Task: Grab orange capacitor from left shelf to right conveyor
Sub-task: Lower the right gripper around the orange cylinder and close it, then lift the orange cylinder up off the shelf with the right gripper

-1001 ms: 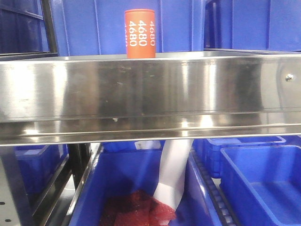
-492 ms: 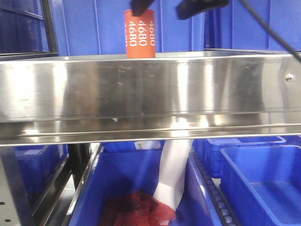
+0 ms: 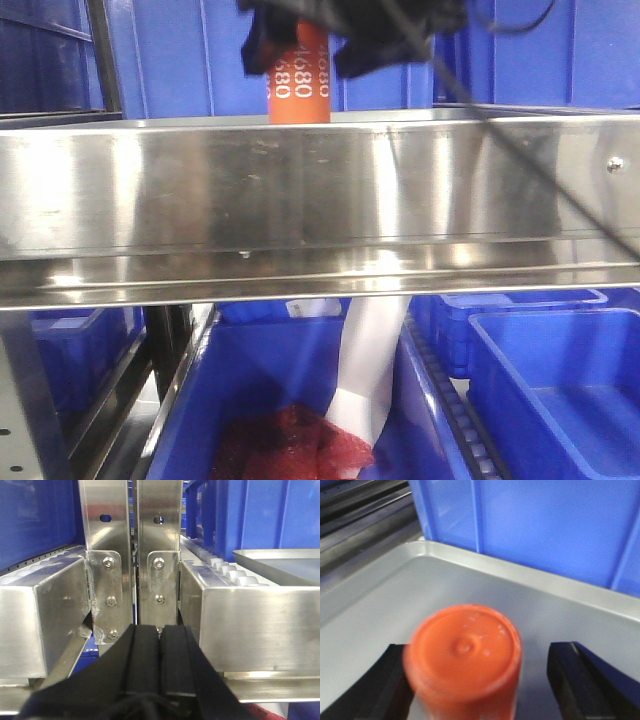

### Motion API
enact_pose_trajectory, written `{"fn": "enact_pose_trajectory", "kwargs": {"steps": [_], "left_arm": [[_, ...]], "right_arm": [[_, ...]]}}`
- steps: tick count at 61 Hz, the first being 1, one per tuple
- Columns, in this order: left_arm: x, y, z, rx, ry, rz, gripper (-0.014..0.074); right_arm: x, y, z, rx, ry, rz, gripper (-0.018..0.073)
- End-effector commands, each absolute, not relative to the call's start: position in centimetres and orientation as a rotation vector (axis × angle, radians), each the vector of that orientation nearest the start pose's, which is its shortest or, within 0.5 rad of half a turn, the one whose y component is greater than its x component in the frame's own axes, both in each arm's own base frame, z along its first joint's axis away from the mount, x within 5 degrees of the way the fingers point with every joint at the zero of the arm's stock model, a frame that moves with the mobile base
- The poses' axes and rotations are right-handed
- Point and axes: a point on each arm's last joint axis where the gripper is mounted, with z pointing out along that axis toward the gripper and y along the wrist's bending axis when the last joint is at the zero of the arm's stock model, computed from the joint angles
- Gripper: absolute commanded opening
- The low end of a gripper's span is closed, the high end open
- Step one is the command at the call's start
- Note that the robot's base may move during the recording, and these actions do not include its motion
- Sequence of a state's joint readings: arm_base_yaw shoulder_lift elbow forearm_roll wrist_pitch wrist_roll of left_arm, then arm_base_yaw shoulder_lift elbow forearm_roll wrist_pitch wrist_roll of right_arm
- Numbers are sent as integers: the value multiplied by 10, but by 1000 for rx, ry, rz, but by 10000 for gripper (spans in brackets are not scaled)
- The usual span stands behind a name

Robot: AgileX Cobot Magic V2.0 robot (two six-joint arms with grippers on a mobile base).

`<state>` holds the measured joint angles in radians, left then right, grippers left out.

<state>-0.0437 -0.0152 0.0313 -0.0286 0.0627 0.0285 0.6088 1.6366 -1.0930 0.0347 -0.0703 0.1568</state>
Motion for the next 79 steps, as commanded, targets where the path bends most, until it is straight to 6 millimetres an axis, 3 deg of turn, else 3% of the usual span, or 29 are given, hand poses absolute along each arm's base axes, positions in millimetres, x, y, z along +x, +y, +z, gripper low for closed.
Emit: {"fn": "enact_pose_trajectory", "kwargs": {"steps": [1, 5, 10, 19, 23, 30, 46, 61, 79], "left_arm": [[57, -3, 197, 28, 1491, -46, -125], [57, -3, 197, 28, 1491, -46, -125], [57, -3, 197, 28, 1491, -46, -125], [57, -3, 197, 28, 1491, -46, -125], [57, -3, 197, 28, 1491, -46, -125], [57, -3, 197, 28, 1491, -46, -125], [57, -3, 197, 28, 1491, -46, -125], [57, -3, 197, 28, 1491, -46, -125], [57, -3, 197, 28, 1491, -46, -125]], "right_arm": [[313, 218, 305, -377, 1787, 564, 620], [315, 219, 300, -378, 1791, 562, 594], [316, 220, 299, -376, 1784, 564, 473], [316, 220, 304, -366, 1749, 573, 15], [315, 219, 309, -359, 1719, 581, 92], [311, 216, 321, -348, 1670, 593, 38], [278, 193, 369, -346, 1616, 604, 48], [222, 155, 404, -404, 1534, 560, 48], [145, 101, 404, -393, 1487, 560, 48]]}}
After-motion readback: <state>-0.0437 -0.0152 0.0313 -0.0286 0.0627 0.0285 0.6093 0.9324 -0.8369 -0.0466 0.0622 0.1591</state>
